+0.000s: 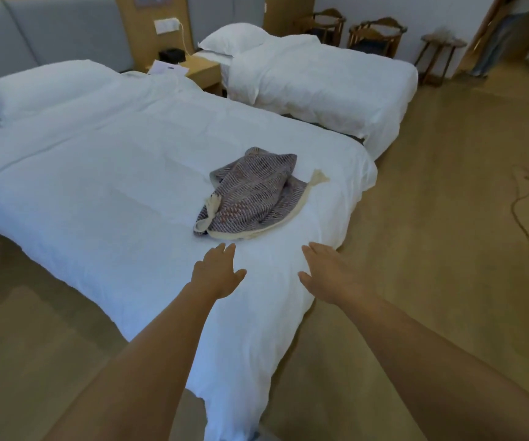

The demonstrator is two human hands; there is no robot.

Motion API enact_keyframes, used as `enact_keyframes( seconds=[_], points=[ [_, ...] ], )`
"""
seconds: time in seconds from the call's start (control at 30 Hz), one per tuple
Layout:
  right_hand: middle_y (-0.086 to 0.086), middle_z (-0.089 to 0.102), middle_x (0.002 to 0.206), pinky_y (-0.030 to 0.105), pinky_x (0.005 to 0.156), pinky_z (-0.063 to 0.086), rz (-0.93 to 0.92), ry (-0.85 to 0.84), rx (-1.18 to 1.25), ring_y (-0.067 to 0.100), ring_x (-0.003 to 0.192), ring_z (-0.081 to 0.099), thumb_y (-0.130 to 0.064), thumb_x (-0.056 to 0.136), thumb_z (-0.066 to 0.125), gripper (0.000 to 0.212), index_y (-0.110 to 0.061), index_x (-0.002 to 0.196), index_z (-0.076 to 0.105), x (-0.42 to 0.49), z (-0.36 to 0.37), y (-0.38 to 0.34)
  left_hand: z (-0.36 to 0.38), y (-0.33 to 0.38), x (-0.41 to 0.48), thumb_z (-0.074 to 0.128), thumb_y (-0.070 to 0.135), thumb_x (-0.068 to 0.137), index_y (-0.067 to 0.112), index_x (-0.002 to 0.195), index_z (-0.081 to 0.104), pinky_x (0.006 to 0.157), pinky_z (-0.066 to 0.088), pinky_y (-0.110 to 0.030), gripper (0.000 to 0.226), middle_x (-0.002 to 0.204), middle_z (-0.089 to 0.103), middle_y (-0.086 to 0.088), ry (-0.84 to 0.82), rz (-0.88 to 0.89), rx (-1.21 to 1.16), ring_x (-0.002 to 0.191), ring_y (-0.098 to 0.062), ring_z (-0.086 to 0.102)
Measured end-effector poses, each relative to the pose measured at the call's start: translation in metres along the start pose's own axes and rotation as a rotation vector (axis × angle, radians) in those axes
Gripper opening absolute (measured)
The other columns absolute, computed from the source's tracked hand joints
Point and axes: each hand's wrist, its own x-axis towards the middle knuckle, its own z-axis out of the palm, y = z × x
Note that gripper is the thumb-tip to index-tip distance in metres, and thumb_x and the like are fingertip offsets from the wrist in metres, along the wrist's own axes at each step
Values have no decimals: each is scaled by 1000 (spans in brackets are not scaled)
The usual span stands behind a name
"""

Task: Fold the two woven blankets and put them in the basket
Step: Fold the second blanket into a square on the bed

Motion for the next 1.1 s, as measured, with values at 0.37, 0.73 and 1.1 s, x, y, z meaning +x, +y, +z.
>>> enact_keyframes(
  seconds=[0.37,0.73,1.1],
  points=[
    [12,45,135,36,104,31,-290,-151,-117,29,125,41,-31,92,49,48,-4,131,40,190,-11,31,8,10,155,47,44,92,14,147,16,109,27,-46,69,155,19,-7,-8,-216,-253,140,-27,21],
    [10,57,114,35,85,43,-553,-355,-161,27,107,51,-25,90,52,30,-5,112,54,335,59,70,95,37,252,43,41,94,11,147,15,113,23,-41,67,155,20,-8,-57,-618,-589,141,-25,21],
    [12,56,119,37,85,44,-658,-446,-357,30,113,52,-15,92,51,23,-7,114,53,413,120,60,135,52,327,44,26,95,12,145,23,108,29,-36,55,152,28,-9,101,-932,-1130,135,-27,33]
  ],
)
